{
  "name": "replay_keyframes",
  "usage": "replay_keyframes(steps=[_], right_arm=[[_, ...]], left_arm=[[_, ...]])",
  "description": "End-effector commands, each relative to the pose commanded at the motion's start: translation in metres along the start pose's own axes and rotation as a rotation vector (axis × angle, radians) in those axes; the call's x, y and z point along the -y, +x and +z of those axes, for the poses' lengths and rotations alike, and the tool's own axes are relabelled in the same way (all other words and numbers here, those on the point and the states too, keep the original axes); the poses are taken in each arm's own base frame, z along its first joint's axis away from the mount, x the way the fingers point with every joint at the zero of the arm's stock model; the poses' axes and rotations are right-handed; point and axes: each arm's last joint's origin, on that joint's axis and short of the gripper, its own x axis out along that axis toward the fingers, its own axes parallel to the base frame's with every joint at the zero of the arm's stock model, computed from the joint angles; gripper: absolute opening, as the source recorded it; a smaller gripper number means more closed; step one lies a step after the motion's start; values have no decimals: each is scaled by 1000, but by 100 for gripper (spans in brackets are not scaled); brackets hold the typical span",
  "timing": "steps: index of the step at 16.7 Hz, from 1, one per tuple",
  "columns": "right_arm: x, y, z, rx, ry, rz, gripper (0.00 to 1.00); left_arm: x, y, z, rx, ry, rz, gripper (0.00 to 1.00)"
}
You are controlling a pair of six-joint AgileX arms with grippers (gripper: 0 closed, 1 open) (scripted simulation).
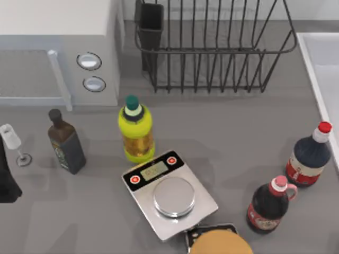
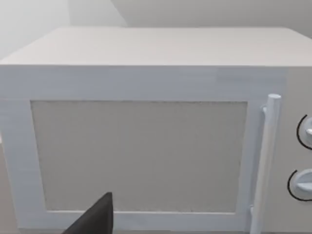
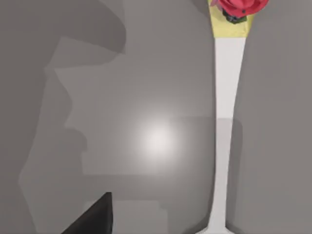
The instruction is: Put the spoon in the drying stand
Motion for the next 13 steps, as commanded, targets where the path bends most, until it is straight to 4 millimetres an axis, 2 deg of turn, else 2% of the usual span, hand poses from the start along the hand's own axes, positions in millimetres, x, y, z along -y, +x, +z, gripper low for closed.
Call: replay_keyframes(steps=[8, 10, 13], right_arm=[[2, 81, 1, 7, 1, -5, 100], [1, 89, -1, 3, 1, -2, 100], [1, 90, -1, 3, 1, -2, 100]], left_arm=[[0, 0, 0, 0, 0, 0, 100], [0, 0, 0, 0, 0, 0, 100], [0, 0, 0, 0, 0, 0, 100]])
